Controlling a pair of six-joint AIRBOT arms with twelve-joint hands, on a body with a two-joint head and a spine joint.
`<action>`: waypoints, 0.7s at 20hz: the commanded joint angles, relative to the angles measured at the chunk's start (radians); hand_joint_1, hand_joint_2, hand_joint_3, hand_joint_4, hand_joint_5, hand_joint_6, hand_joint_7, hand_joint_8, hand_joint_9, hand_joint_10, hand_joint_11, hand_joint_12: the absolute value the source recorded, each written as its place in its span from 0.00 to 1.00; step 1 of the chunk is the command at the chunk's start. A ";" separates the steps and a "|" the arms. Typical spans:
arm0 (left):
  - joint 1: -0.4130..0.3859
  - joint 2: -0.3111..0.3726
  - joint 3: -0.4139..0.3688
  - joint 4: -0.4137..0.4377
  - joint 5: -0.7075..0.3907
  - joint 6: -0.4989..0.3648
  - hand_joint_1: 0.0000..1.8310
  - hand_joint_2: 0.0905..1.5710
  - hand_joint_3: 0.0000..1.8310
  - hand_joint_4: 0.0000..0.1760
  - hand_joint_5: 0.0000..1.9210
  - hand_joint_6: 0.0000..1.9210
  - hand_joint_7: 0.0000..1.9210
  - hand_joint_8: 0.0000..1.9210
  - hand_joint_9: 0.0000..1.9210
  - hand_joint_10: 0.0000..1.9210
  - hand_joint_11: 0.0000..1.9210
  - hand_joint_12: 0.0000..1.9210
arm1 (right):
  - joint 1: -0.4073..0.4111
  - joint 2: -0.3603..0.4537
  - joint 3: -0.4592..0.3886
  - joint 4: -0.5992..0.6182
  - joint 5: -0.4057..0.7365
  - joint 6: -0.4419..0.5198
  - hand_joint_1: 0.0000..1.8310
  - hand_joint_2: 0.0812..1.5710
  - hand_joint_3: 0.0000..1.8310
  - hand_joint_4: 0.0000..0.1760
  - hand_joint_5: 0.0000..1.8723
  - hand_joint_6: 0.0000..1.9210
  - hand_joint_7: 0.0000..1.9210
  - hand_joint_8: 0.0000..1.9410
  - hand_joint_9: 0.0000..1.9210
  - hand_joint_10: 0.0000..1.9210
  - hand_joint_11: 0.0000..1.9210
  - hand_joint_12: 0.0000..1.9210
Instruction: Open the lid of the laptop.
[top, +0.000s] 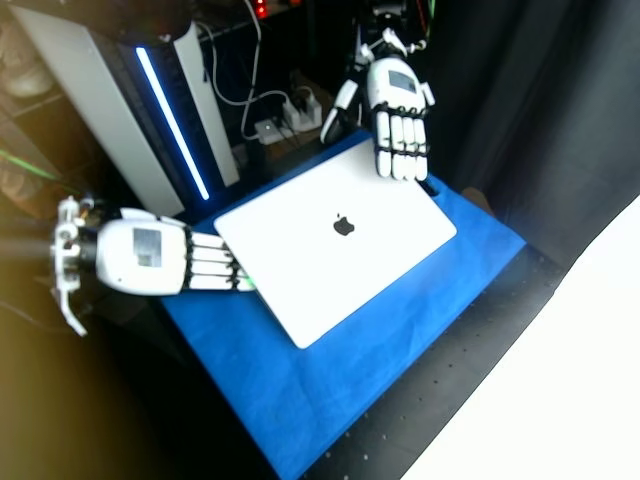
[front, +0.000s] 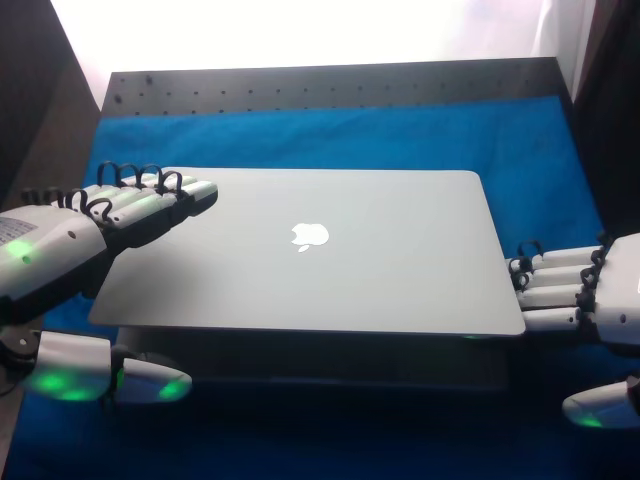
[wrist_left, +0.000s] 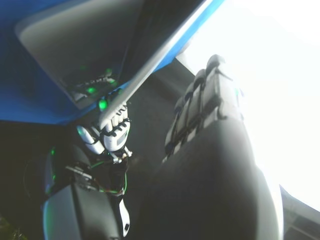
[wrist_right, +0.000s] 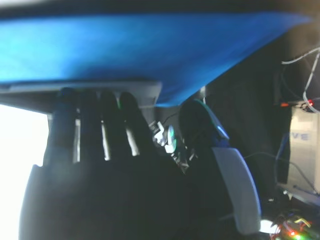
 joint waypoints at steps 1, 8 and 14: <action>-0.009 -0.005 -0.002 -0.007 -0.117 -0.003 0.37 0.54 0.00 0.00 0.00 0.00 0.00 0.00 0.00 0.00 0.00 0.00 | -0.001 -0.006 -0.010 0.028 0.084 0.006 0.00 0.91 0.00 0.00 0.02 0.00 0.00 0.00 0.00 0.00 0.00 0.00; -0.019 -0.029 0.011 0.002 -0.102 -0.004 0.37 0.54 0.00 0.00 0.00 0.00 0.00 0.00 0.00 0.00 0.00 0.00 | -0.005 -0.029 0.001 -0.069 0.081 0.084 0.00 0.91 0.00 0.00 0.01 0.00 0.00 0.00 0.00 0.00 0.00 0.00; -0.132 -0.128 0.073 0.104 -0.032 -0.047 0.45 0.52 0.00 0.00 0.00 0.00 0.00 0.00 0.00 0.00 0.00 0.00 | -0.004 -0.032 0.010 -0.068 0.081 0.084 0.00 0.92 0.00 0.00 0.00 0.00 0.00 0.00 0.00 0.00 0.00 0.00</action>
